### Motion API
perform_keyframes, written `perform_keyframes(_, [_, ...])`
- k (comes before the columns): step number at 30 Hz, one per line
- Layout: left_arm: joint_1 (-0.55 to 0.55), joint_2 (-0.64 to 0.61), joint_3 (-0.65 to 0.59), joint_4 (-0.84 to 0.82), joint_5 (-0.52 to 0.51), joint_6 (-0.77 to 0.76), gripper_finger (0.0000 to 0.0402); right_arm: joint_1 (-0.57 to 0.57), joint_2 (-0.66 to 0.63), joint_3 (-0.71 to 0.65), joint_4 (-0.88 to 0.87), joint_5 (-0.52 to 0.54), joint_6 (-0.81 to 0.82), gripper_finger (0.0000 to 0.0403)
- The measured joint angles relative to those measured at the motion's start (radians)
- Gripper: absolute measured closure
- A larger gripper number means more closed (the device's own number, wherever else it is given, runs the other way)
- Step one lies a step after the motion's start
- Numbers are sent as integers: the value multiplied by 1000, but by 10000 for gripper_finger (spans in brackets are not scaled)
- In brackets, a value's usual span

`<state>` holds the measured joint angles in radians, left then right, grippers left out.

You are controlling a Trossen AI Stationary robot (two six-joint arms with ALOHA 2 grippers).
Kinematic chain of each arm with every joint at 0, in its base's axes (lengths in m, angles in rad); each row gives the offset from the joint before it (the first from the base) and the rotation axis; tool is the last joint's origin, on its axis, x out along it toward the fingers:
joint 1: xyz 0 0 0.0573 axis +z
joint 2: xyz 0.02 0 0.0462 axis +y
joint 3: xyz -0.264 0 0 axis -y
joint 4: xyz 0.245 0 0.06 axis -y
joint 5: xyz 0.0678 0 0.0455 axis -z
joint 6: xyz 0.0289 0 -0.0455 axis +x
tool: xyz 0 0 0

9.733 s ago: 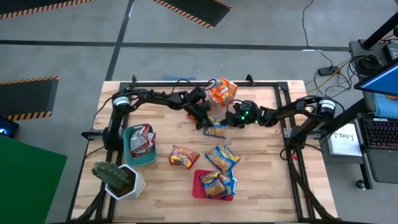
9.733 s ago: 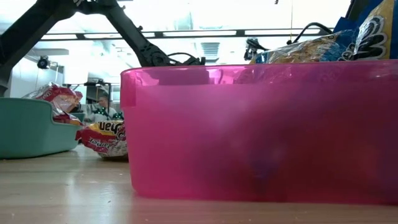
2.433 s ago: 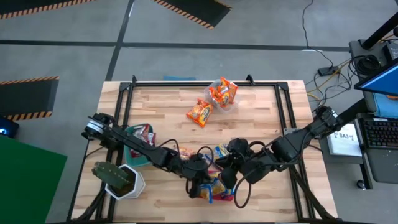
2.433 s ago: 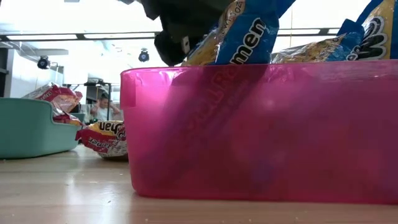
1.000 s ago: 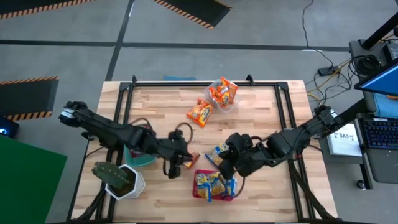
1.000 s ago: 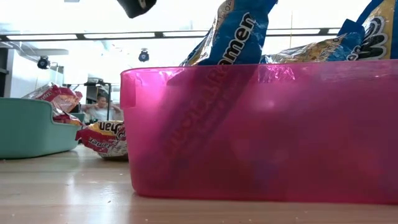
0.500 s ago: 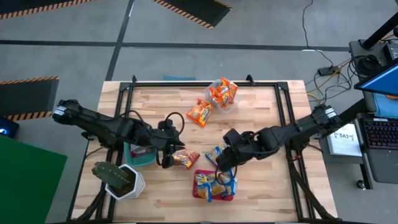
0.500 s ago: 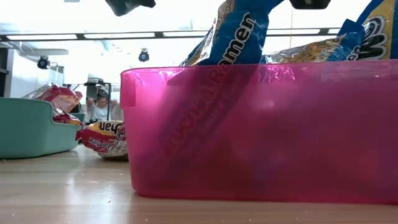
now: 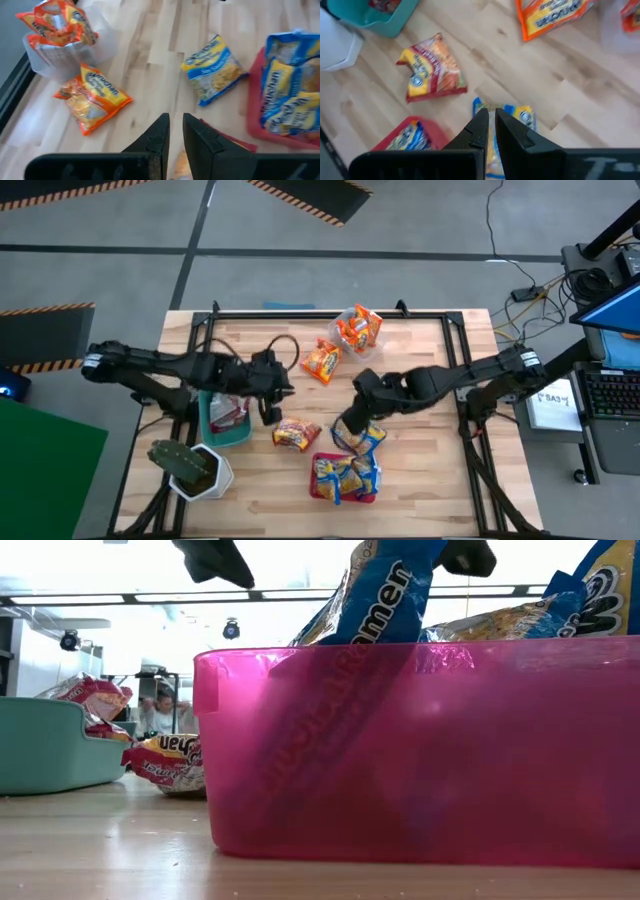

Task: Sort Maruchan noodles
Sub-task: Put the orange noodle pack into the transparent bin

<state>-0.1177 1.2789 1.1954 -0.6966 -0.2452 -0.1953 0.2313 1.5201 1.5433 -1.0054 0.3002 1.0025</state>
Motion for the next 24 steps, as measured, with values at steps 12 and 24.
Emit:
perform_keyframes(12, [379, 15, -171, 314, 331, 266, 365, -276, -1, 0, 0, -112, -164, 381])
perform_keyframes(24, [544, 125, -278, 475, 420, 282, 365, -436, -2, 0, 0, -128, -185, 381])
